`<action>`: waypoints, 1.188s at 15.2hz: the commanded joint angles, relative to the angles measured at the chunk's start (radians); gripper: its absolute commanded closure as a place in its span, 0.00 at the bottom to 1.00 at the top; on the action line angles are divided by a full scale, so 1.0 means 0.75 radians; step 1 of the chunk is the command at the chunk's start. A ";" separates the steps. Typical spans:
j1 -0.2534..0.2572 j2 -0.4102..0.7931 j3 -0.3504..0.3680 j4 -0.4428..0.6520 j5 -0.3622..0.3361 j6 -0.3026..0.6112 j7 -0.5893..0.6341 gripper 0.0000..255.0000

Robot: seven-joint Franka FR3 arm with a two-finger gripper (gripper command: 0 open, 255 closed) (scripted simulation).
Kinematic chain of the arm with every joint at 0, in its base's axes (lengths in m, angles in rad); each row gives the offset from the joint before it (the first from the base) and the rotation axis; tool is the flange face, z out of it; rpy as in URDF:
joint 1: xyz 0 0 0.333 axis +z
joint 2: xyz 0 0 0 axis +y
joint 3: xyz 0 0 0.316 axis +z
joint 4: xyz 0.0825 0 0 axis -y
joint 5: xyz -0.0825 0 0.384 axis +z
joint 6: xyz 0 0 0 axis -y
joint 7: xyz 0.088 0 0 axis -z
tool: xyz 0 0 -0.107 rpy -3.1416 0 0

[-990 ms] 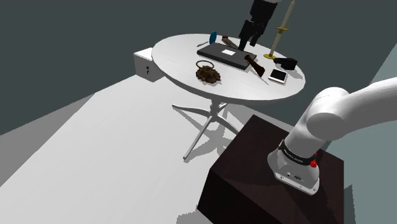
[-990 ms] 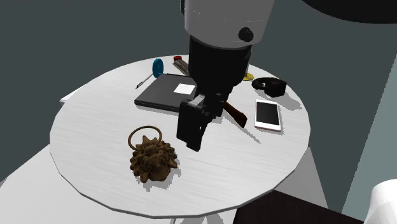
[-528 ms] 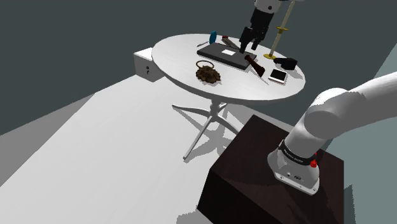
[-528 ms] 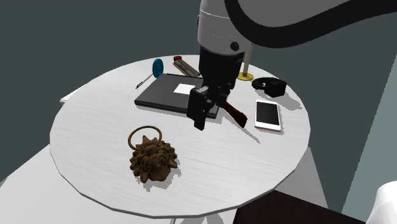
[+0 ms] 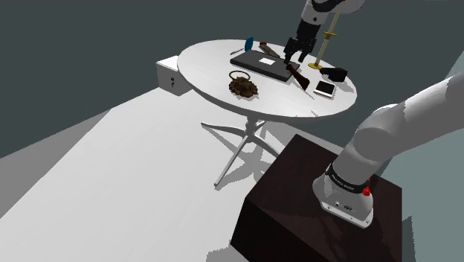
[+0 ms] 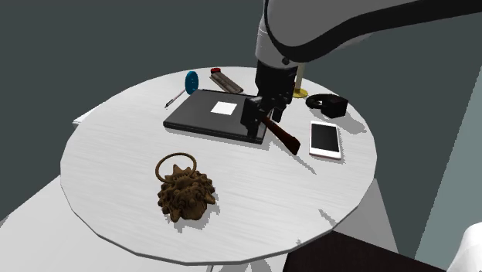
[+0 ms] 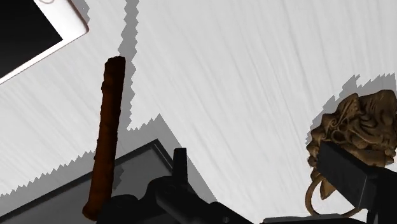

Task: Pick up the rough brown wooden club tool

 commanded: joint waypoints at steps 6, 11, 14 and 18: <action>-0.067 0.235 -0.167 0.091 0.036 0.140 -0.087 0.00; -0.099 0.381 -0.256 0.145 0.095 0.220 -0.151 0.00; -0.098 0.404 -0.262 0.110 0.105 0.275 -0.162 0.00; -0.096 0.435 -0.269 0.073 0.121 0.341 -0.176 0.00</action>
